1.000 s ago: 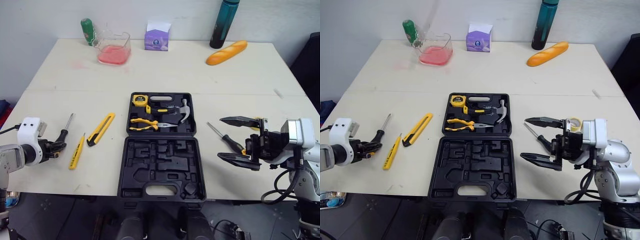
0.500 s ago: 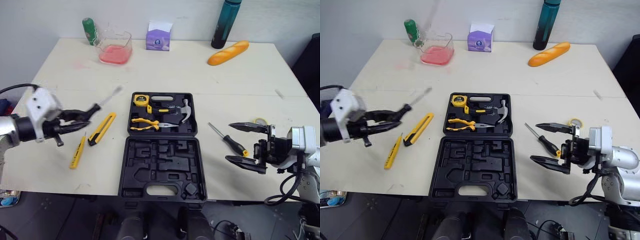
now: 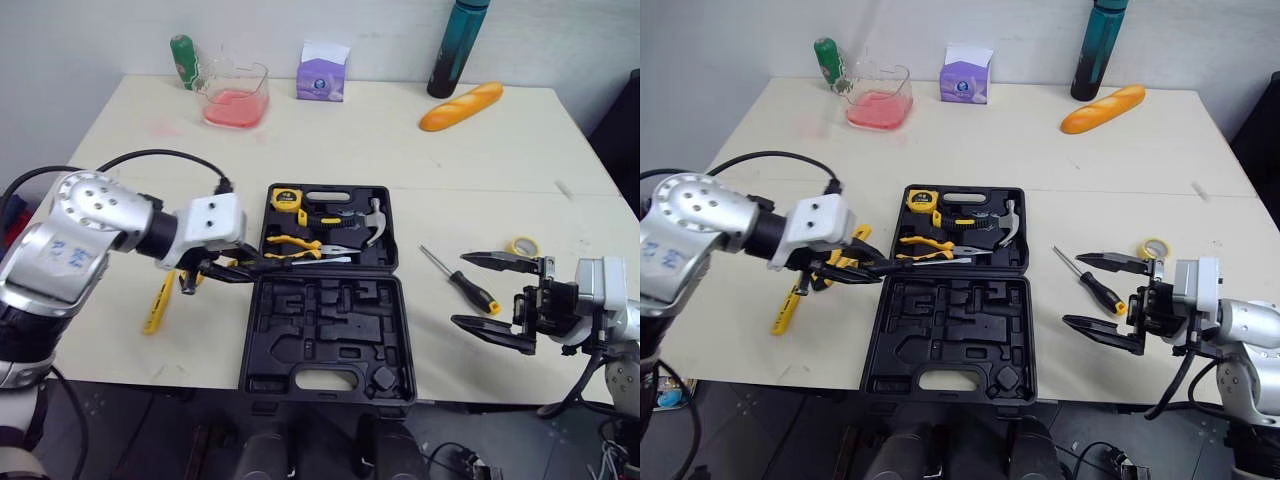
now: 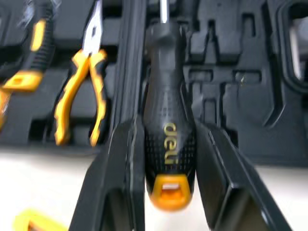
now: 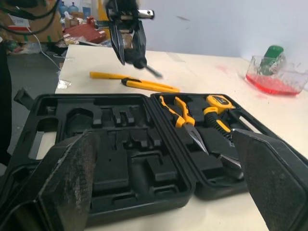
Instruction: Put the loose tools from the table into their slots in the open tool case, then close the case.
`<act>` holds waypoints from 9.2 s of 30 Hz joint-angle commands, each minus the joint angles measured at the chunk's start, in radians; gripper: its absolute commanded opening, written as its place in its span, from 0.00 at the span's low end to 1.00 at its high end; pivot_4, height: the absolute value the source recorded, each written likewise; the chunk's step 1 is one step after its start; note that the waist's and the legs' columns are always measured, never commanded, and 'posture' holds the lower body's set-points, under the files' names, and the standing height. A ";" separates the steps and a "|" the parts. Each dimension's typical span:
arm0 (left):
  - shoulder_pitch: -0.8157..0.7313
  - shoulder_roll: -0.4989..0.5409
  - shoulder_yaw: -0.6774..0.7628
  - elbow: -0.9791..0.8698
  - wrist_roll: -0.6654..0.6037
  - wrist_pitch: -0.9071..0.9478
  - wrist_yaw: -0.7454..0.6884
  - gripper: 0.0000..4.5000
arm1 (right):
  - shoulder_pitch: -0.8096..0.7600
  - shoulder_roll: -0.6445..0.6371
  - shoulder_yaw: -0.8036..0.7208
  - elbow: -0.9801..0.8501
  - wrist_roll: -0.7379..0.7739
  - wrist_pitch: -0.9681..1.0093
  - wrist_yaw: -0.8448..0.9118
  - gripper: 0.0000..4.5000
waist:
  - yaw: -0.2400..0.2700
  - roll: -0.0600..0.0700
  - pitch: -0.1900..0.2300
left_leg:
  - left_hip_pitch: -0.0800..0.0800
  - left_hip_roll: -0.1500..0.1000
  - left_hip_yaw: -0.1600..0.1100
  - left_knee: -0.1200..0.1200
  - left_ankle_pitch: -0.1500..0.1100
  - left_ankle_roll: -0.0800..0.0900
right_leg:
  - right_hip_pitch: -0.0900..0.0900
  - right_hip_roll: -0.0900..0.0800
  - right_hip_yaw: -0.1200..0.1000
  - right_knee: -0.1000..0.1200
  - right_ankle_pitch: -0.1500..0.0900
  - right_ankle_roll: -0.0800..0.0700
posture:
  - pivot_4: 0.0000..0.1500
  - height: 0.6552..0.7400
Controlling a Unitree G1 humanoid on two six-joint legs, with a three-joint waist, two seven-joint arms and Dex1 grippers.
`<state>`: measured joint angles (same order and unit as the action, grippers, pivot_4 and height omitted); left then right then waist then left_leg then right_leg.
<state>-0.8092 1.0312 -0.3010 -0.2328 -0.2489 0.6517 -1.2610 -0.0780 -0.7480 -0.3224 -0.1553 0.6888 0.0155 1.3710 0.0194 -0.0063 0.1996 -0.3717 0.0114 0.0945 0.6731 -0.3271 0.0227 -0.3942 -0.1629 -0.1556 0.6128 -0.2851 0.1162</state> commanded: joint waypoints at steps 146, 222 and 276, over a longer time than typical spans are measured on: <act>0.635 -0.267 0.716 0.169 -0.247 -0.463 0.209 0.98 | 0.265 -0.114 -0.418 0.297 -0.165 -0.126 -0.192 1.00 | -0.007 0.008 -0.013 | 0.012 0.004 0.000 0.008 -0.013 0.009 | 0.018 -0.002 -0.001 -0.014 0.002 0.004 | 1.00 1.00; 0.553 -0.155 0.445 -0.271 -0.503 -0.146 0.107 0.99 | 0.006 -0.188 0.130 -0.046 -0.200 0.692 -0.563 1.00 | 0.003 0.017 -0.008 | 0.001 0.018 0.012 0.010 -0.019 -0.002 | 0.000 0.016 0.010 -0.010 -0.001 -0.002 | 1.00 1.00; 0.964 -0.178 0.761 -0.274 -0.442 -0.267 0.152 1.00 | -0.624 -0.159 0.622 -0.243 -0.269 0.726 -0.092 0.22 | -0.025 0.016 -0.008 | 0.001 0.019 0.018 0.011 -0.019 -0.001 | -0.008 0.015 0.019 -0.004 -0.001 -0.002 | 1.00 1.00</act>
<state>0.1342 0.8403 0.4170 -0.4975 -0.7005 0.4044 -1.0968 -0.6863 -0.9163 0.2858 -0.3529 0.4162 0.7090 1.2882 -0.0052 0.0097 0.1920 -0.3712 0.0303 0.1128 0.6840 -0.3463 0.0217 -0.4025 -0.1474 -0.1369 0.6090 -0.2857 0.1136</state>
